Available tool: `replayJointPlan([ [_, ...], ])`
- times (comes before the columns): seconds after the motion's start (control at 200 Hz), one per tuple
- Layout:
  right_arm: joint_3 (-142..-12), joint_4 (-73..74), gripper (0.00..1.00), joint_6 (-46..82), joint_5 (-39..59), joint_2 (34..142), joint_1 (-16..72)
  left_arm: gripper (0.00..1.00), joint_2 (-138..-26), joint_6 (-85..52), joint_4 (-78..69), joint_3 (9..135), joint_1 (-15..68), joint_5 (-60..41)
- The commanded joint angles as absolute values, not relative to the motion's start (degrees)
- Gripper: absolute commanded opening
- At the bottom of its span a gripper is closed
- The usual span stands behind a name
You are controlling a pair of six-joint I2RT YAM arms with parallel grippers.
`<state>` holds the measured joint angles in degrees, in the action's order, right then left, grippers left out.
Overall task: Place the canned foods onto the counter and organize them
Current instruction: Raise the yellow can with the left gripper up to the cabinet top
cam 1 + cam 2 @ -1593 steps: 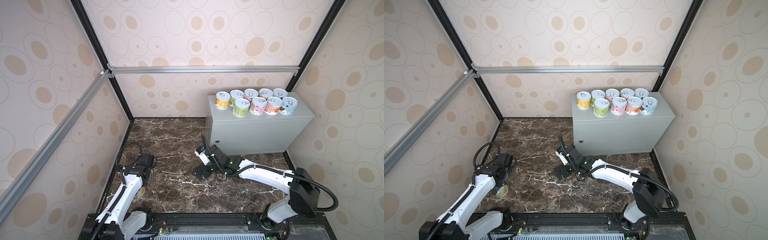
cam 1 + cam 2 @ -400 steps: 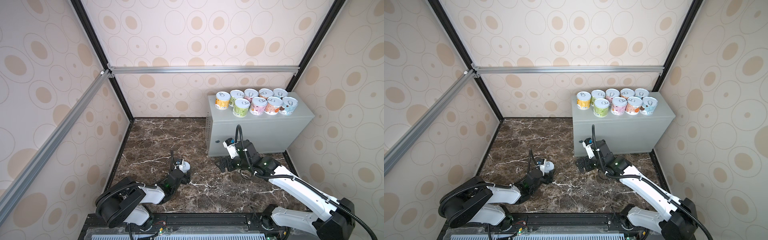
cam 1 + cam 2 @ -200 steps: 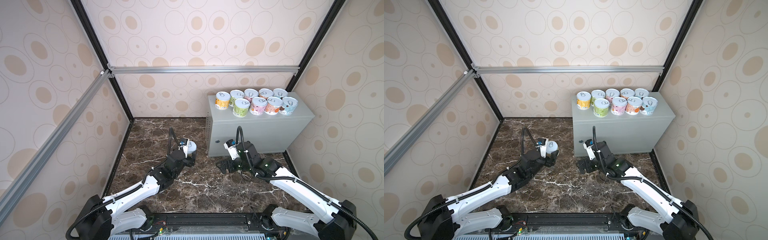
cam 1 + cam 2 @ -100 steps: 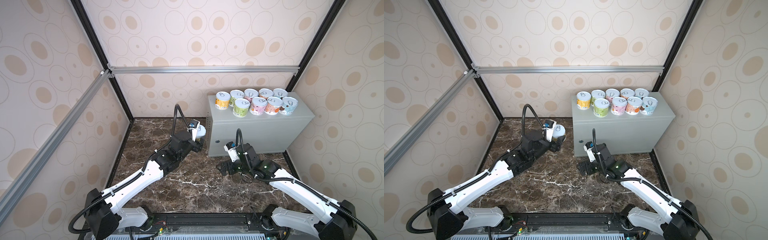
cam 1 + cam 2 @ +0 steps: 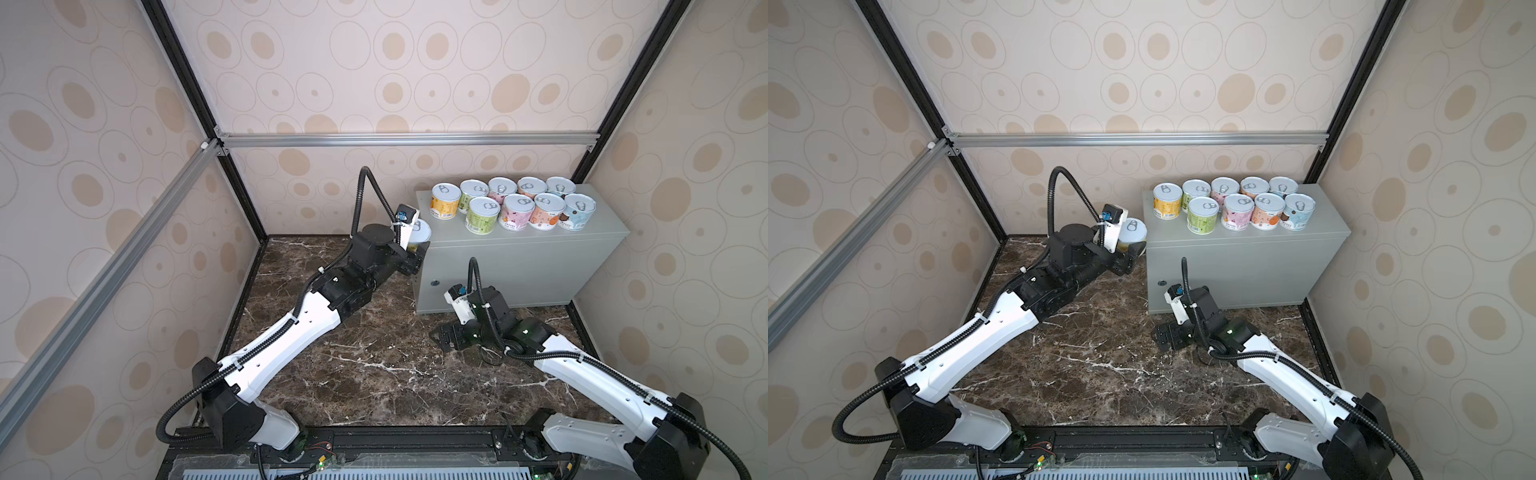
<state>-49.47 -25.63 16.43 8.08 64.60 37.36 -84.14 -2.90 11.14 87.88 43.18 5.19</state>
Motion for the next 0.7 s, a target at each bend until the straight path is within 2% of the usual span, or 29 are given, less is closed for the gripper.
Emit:
replayJointPlan([
  [0.0,-49.42,-24.77,0.99,16.27,8.77,65.04,37.17,0.76,-85.94,-1.05,9.69,95.08,43.15,1.26],
  [0.32,-49.05,-24.61,0.99,16.44,9.25,65.98,37.12,0.75,-91.23,-1.14,13.33,104.45,42.50,-0.51],
  [0.695,-48.87,-23.95,0.99,16.26,8.96,66.23,37.09,0.63,-86.70,-2.81,8.01,97.43,41.64,-0.07],
])
